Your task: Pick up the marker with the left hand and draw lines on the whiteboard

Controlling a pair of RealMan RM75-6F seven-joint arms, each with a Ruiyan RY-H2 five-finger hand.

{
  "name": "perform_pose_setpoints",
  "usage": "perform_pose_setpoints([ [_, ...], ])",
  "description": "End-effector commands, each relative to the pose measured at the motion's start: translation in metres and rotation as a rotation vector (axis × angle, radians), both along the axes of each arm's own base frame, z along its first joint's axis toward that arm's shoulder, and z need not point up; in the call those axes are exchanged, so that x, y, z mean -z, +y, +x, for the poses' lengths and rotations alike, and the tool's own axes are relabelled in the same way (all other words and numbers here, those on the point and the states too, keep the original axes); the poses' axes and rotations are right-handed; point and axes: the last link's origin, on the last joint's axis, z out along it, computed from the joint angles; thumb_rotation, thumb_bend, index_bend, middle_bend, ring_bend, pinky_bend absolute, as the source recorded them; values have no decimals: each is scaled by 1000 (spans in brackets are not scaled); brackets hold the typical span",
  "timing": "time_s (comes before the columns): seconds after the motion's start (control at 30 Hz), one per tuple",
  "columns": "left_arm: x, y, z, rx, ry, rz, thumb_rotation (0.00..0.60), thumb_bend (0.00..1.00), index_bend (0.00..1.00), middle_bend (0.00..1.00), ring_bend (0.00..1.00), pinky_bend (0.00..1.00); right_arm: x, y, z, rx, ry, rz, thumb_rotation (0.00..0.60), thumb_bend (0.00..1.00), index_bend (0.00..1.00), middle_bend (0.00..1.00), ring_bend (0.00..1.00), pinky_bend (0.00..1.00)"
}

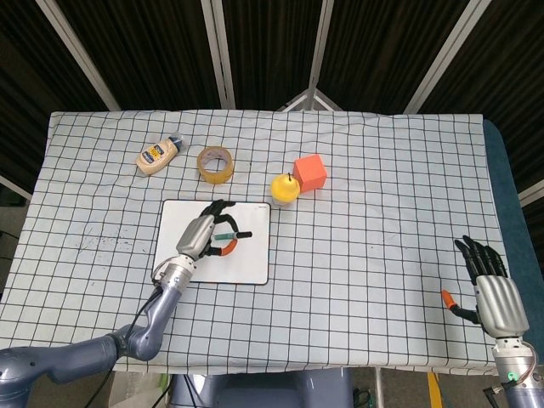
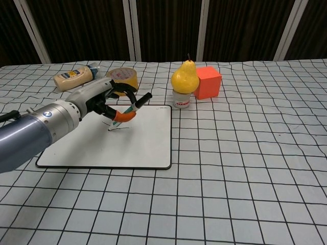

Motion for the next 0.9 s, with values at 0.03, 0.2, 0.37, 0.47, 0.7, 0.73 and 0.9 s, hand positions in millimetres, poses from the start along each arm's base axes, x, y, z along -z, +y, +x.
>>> perform_pose_setpoints([
  [0.03,-5,-5,-10,-18,10,6,600,542,695,115,0,75,0,0,0,0,0,-1,600,324,0,0,0,11],
  [0.2,-12,-16,-30,-61,25,8,600,542,695,116,0,76,1,0,1,-1,2,-6,600,325,0,0,0,11],
  [0.37,-26,-26,-39,-87,-23,25,600,542,695,116,0,75,0,1,1,-3,2,-14,600,325,0,0,0,11],
  [0.47,-42,-29,-30,-75,-105,55,600,542,695,116,0,75,0,1,1,-4,2,-15,600,325,0,0,0,11],
  [0.7,-85,-24,-6,-3,-215,149,600,542,695,117,0,75,1,1,1,-6,1,-15,600,324,0,0,0,11],
  [0.73,-91,-22,-4,4,-217,162,600,542,695,117,0,75,1,1,1,-5,0,-14,600,324,0,0,0,11],
  [0.9,-107,-6,-3,35,-114,226,600,542,695,117,0,76,1,1,1,-3,0,-11,600,325,0,0,0,11],
])
